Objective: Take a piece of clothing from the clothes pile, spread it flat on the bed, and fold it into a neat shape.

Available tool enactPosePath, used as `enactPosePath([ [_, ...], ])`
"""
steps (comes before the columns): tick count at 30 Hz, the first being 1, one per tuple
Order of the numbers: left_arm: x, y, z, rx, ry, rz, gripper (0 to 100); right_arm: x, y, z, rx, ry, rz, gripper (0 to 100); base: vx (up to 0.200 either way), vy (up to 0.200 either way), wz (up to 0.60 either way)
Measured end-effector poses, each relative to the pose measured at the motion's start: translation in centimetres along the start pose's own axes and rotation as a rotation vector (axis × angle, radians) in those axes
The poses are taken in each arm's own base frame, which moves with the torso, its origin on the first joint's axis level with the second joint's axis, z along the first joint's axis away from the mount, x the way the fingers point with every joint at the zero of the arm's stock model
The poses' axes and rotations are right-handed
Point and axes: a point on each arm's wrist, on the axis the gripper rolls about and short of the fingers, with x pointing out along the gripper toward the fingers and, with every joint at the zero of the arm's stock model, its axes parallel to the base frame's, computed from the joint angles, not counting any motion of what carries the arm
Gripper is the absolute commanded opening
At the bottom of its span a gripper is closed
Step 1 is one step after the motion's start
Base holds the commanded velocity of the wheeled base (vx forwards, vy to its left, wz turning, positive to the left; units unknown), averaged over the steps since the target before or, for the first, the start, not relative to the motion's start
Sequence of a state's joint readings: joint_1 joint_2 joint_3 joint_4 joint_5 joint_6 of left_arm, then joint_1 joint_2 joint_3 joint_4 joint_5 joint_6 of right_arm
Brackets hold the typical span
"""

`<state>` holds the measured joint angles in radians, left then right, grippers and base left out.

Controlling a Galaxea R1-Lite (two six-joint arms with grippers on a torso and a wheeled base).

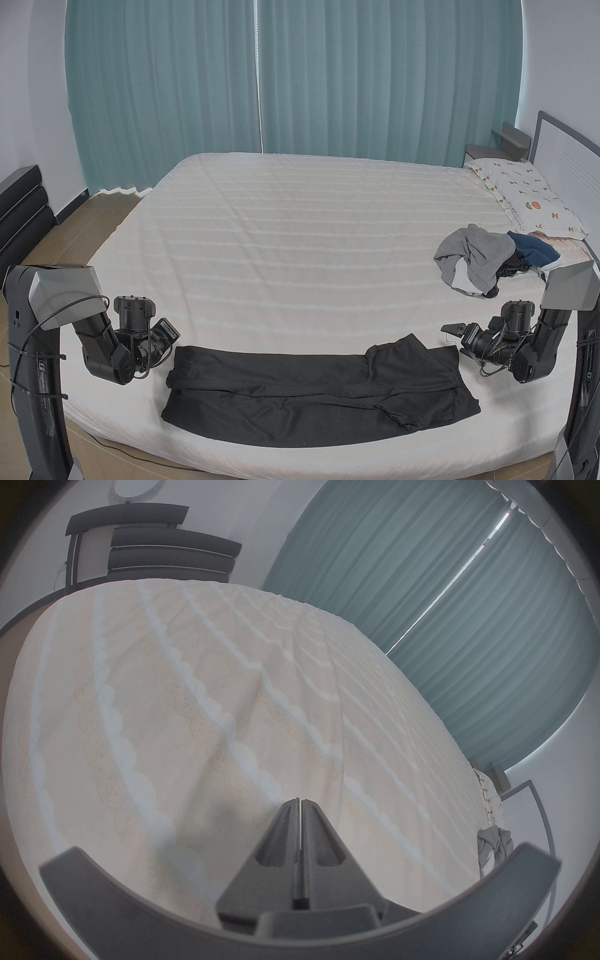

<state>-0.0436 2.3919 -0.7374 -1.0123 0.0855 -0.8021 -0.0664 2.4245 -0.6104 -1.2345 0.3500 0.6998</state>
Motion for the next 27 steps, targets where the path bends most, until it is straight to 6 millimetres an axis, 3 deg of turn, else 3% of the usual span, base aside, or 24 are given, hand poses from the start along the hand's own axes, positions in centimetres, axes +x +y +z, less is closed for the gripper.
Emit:
enactPosePath([
  [1, 0.0, 0.0, 0.0, 0.000, 0.001, 0.000, 0, 0.1, 0.0, 0.0, -0.002, 0.001, 0.001, 100, 0.000, 0.000, 0.00],
  [2, 0.0, 0.0, 0.0, 0.001, 0.000, 0.000, 0, 0.2, 0.0, -0.1, -0.004, 0.001, 0.002, 0, 0.000, 0.000, 0.00],
  [11, 0.0, 0.0, -0.1, 0.003, 0.006, -0.002, 0, 0.9, 0.1, -0.3, -0.033, 0.000, -0.005, 0, 0.000, 0.000, 0.00],
  [25, -0.3, 0.0, 0.3, -0.003, 0.001, -0.007, 0, 0.7, -0.8, 1.0, -0.015, -0.044, -0.011, 0, 0.000, 0.000, 0.00],
  [26, -0.5, -0.1, 0.4, -0.004, 0.002, -0.010, 0, 0.7, -0.8, 0.9, -0.013, -0.044, -0.011, 100, 0.000, 0.000, 0.00],
  [27, -1.0, -0.1, 0.5, -0.003, 0.013, -0.020, 0, 0.6, -0.8, 0.9, -0.009, -0.042, -0.010, 100, 0.000, 0.000, 0.00],
])
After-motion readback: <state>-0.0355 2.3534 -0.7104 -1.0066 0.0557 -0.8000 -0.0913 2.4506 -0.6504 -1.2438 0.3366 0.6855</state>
